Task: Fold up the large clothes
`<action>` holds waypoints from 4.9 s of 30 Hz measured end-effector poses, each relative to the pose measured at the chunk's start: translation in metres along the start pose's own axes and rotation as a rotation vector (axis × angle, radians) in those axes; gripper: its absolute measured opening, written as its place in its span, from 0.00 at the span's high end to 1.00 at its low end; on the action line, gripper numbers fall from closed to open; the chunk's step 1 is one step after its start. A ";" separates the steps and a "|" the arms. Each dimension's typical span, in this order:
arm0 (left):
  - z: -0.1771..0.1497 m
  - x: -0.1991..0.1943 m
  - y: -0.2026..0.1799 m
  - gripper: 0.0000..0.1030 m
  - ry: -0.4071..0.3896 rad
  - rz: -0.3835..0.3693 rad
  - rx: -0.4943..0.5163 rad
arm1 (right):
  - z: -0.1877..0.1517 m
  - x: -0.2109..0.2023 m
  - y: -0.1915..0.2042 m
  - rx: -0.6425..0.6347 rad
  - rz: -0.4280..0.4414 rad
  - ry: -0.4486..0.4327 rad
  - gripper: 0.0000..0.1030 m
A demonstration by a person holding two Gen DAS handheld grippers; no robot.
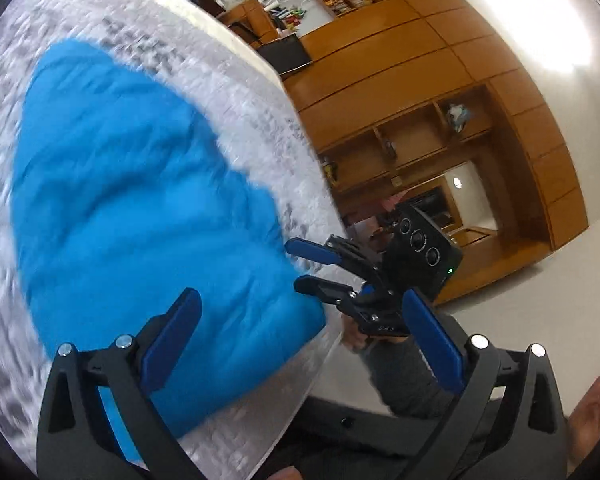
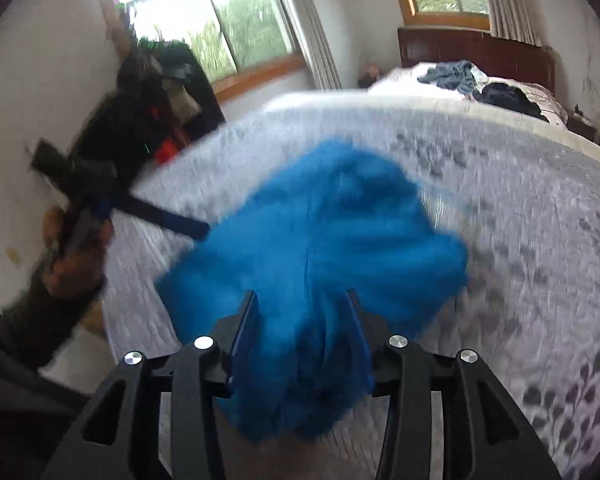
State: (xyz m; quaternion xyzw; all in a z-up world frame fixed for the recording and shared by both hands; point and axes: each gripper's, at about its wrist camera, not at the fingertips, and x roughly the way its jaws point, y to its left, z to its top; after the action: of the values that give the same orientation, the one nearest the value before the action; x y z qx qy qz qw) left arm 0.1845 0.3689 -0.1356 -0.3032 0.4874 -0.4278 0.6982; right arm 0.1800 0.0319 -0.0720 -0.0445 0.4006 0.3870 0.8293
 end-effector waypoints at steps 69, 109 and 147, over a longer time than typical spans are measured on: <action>-0.223 -0.050 -0.167 0.03 -0.407 0.870 0.375 | -0.091 -0.139 0.143 0.169 -0.548 -0.182 0.04; -0.223 -0.048 -0.167 0.03 -0.403 0.886 0.364 | -0.087 -0.141 0.149 0.155 -0.520 -0.215 0.04; -0.226 -0.048 -0.164 0.03 -0.408 0.905 0.345 | -0.091 -0.132 0.153 0.163 -0.500 -0.204 0.04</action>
State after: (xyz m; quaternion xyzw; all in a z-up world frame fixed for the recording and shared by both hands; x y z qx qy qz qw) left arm -0.0849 0.3366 -0.0545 -0.0203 0.3464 -0.0899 0.9335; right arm -0.0310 0.0232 -0.0055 -0.0357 0.3214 0.1396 0.9359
